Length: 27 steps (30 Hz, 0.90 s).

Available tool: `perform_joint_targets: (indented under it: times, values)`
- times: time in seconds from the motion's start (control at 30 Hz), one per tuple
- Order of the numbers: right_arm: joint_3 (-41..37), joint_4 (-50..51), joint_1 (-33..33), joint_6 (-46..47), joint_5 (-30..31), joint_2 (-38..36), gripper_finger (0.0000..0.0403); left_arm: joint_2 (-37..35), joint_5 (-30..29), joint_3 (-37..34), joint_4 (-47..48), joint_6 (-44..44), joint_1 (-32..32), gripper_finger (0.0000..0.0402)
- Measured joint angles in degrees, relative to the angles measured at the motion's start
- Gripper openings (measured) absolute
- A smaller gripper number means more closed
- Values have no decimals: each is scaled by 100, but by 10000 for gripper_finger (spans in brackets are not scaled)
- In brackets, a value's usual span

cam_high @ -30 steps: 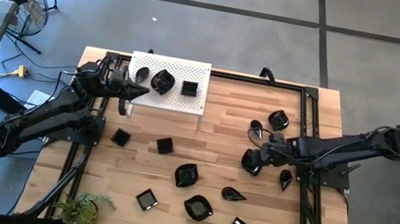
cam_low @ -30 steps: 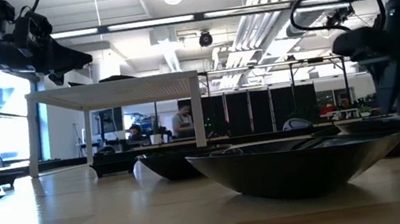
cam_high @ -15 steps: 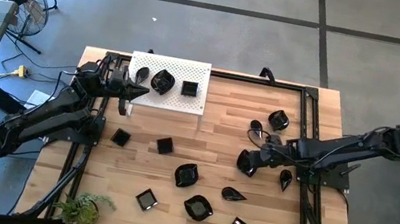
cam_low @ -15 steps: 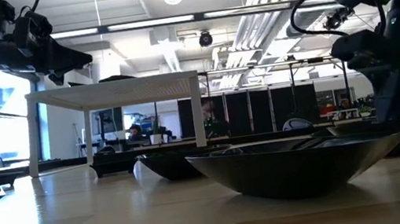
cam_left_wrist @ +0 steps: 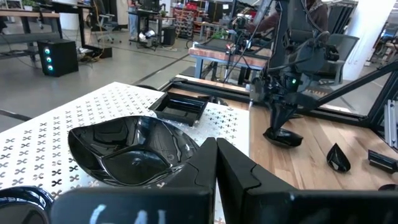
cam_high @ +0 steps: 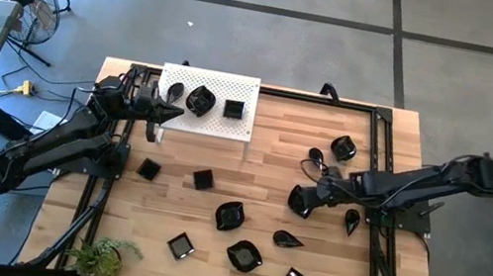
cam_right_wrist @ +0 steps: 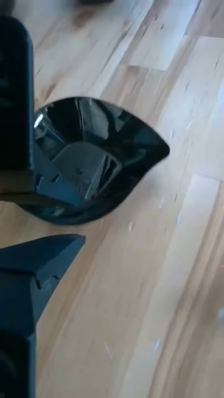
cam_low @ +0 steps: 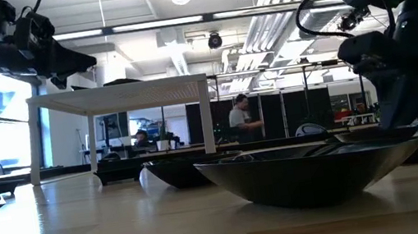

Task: Pick & Place Mini shaped plates
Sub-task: Stack the leaf-shaped plate on top of the leaf-shaped plate on the shelf

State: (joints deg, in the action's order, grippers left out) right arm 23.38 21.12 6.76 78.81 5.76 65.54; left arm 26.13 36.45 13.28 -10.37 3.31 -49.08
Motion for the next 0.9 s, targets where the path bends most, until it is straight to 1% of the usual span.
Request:
perform_joint_targets:
  times: [0.17, 0.23, 0.43, 0.57, 0.7, 0.77, 0.83, 0.9]
  values:
    - [0, -25, 0, -40, -13, 91, 17, -1, 2, 0, 2, 0, -1, 0]
    - [0, -77, 0, -87, -13, 96, 5, -2, 2, 0, 2, 2, 0, 0]
    - [0, -428, 0, -223, 93, 71, 10, 0, 2, 0, 2, 45, 0, 0]
    - [54, -826, 0, -556, 499, -45, 2, 0, 3, 0, 2, 228, -1, 0]
    - [360, -1028, 0, -1125, 911, -79, 1, 0, 137, 2, 28, 586, 0, 0]
    - [542, -1028, 0, -1419, 1040, -79, 1, -2, 241, 2, 25, 620, -1, 0]
    - [674, -986, -2, -1604, 1002, -79, 2, -2, 288, 2, 26, 621, 0, 0]
    - [740, -710, -2, -1496, 759, -81, 3, -2, 291, 2, 26, 621, 0, 0]
